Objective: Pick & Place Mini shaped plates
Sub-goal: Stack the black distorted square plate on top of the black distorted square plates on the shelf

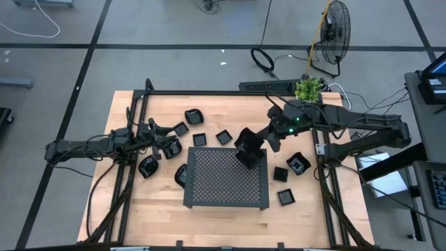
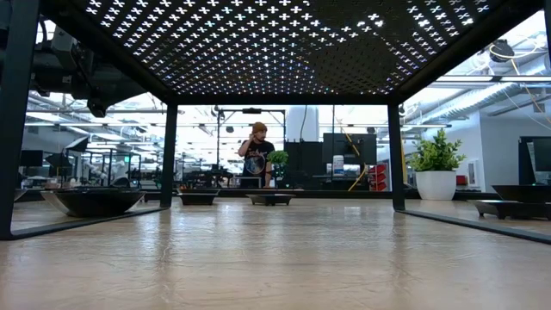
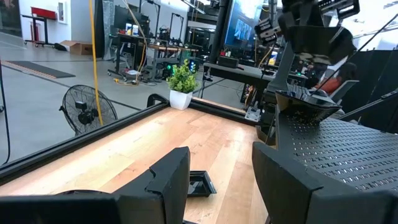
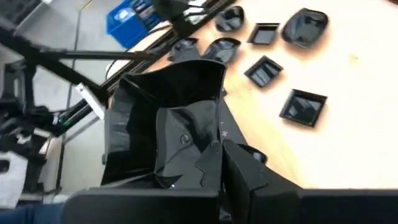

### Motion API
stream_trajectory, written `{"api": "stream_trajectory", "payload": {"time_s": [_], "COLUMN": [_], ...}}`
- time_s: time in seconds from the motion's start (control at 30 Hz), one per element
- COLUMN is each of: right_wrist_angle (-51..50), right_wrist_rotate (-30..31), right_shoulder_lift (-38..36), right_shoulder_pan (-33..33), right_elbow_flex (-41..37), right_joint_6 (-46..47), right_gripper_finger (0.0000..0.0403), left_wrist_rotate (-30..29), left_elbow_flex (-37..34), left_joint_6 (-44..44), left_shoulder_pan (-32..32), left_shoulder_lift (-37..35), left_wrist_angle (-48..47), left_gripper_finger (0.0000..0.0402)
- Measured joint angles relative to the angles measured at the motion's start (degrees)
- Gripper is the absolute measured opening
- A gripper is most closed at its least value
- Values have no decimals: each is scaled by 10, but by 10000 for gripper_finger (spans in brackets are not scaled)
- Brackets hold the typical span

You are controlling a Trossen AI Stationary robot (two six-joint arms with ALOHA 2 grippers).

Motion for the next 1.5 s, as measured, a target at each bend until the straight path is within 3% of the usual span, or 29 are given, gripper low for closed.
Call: {"api": "stream_trajectory", "payload": {"time_s": [0.13, 0.63, 1.03, 1.5], "right_wrist_angle": [-51, -76, -75, -76], "right_wrist_rotate": [4, 79, 82, 82], "right_shoulder_lift": [5, 59, 62, 62], "right_shoulder_pan": [12, 63, 88, 87], "right_elbow_flex": [0, -1, -1, -1], "right_joint_6": [19, 46, 56, 19], "right_gripper_finger": [0, 0, 1, 76], "left_wrist_rotate": [0, 0, 0, 0], "left_elbow_flex": [0, 0, 0, 0], "left_joint_6": [0, 0, 0, 0], "left_shoulder_pan": [0, 0, 0, 0], "left_shoulder_lift": [0, 0, 0, 0], "left_wrist_angle": [0, 0, 0, 0], "left_gripper_finger": [177, 177, 177, 177]}}
